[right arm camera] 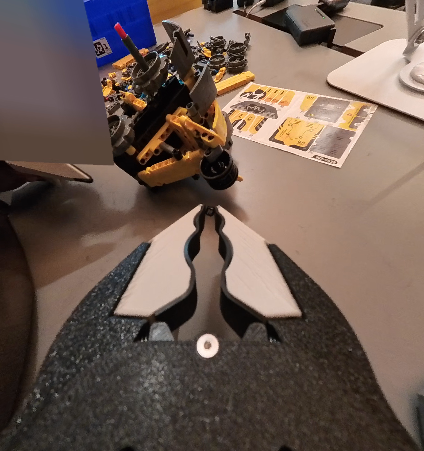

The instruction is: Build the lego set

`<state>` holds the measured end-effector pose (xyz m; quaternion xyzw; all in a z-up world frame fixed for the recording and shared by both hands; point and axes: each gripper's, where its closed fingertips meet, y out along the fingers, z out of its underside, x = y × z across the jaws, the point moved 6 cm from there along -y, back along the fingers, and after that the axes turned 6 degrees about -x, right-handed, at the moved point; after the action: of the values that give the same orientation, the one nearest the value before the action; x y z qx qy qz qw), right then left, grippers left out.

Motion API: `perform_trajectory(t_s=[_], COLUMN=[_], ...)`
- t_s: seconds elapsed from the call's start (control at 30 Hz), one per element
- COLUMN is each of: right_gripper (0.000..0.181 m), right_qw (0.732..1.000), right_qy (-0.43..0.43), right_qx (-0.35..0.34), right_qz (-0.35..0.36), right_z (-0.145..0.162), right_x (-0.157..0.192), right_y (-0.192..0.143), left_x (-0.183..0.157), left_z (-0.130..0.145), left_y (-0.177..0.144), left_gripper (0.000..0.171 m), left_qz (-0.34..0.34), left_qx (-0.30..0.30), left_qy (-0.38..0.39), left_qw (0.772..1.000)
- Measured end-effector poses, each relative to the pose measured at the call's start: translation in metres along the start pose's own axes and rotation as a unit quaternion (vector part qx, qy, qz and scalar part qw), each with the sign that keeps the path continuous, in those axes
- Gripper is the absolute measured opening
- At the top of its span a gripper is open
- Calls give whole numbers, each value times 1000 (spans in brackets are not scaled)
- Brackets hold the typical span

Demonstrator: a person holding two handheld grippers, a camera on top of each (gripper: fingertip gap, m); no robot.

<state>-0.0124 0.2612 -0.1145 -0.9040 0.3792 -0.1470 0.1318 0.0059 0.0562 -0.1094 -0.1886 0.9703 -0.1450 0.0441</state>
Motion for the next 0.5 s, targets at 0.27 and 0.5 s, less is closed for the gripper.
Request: perform_trajectory(t_s=[0.27,0.5], right_gripper=[6,6], right_qw=[1000,1000], right_qy=[-1,-1], right_qx=[3,1], right_qz=[5,13], right_z=[1,0], right_x=[0,-1], right_y=[0,0], left_x=[-4,-6], left_z=[-1,-2], left_y=[-2,-4], left_gripper=[36,36], left_qz=[42,45], left_qx=[-6,-15], left_qy=[-9,-2], left_qw=[999,999])
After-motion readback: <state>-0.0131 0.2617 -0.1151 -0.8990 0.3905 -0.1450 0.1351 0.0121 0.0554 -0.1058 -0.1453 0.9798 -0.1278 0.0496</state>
